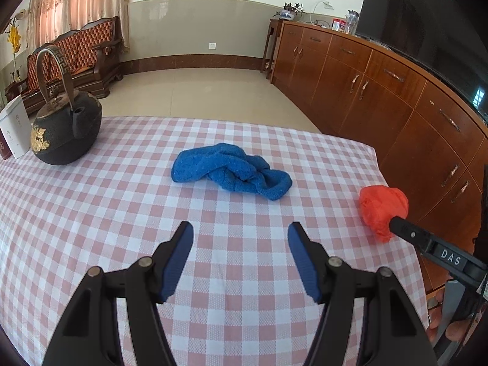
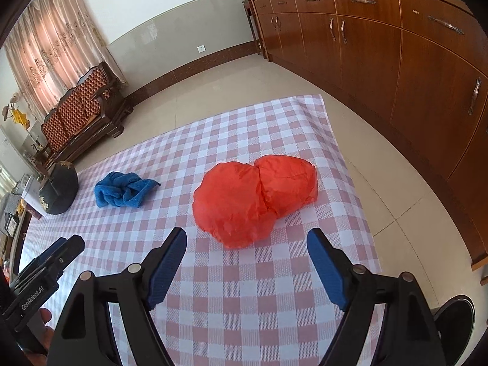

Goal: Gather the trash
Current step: 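Grasp the red plastic bag with the right gripper while the left grasps the blue towel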

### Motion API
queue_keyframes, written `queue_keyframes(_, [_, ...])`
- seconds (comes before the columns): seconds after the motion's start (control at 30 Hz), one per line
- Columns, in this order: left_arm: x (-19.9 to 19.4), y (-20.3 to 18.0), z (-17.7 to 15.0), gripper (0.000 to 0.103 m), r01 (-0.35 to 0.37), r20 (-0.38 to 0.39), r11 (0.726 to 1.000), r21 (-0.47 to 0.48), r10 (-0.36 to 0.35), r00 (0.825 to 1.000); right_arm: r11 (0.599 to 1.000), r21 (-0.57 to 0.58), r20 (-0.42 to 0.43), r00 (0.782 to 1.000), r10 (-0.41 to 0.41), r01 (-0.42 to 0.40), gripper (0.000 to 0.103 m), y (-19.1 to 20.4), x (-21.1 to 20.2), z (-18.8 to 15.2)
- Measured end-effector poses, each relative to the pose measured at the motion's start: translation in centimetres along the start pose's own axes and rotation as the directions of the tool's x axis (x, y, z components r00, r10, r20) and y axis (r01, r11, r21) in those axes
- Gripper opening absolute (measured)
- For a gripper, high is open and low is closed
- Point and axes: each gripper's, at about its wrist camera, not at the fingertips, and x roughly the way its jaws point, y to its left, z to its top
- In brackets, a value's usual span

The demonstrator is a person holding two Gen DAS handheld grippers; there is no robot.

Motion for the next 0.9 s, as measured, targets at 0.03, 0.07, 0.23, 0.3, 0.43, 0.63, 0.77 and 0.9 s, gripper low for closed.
queue_keyframes(0.03, [0.3, 0.1, 0.2, 0.066, 0.0, 0.002, 1.0, -0.002, 0.0, 1.0, 1.0, 0.005, -0.002, 1.0, -0.004, 0.004, 0.083, -0.1, 0.6, 0.4])
queue_keyframes(0.07, [0.5, 0.2, 0.4, 0.066, -0.001, 0.005, 1.0, -0.005, 0.001, 1.0, 1.0, 0.008, -0.004, 1.0, -0.006, 0.006, 0.083, -0.1, 1.1, 0.7])
queue_keyframes(0.23, [2.1, 0.6, 1.7, 0.066, -0.01, 0.006, 1.0, -0.028, 0.01, 1.0, 1.0, -0.014, -0.009, 1.0, -0.007, 0.007, 0.083, 0.4, 3.4, 2.0])
queue_keyframes(0.3, [2.9, 0.7, 2.2, 0.066, -0.011, -0.001, 0.999, -0.032, 0.011, 1.0, 1.0, -0.022, -0.004, 1.0, 0.0, 0.0, 0.081, 0.7, 3.9, 2.2])
queue_keyframes(0.43, [4.5, 1.1, 3.1, 0.066, -0.014, -0.017, 0.998, -0.056, 0.013, 1.0, 0.998, -0.059, -0.013, 1.0, 0.017, -0.017, 0.067, 1.9, 5.2, 2.5])
queue_keyframes(0.63, [6.1, 2.0, 4.1, 0.066, -0.016, -0.017, 0.995, -0.101, 0.014, 1.0, 0.996, -0.073, -0.039, 0.998, 0.046, -0.049, 0.064, 3.1, 7.2, 3.7])
queue_keyframes(0.77, [7.6, 1.6, 4.7, 0.068, -0.021, -0.034, 0.994, -0.103, 0.018, 0.999, 0.995, -0.1, 0.007, 1.0, 0.02, -0.019, 0.084, 3.9, 7.0, 4.7])
queue_keyframes(0.9, [8.7, 1.5, 4.4, 0.066, -0.016, -0.068, 0.995, -0.102, 0.009, 0.998, 0.996, -0.088, -0.006, 0.999, 0.031, -0.032, 0.084, 4.3, 7.8, 5.6])
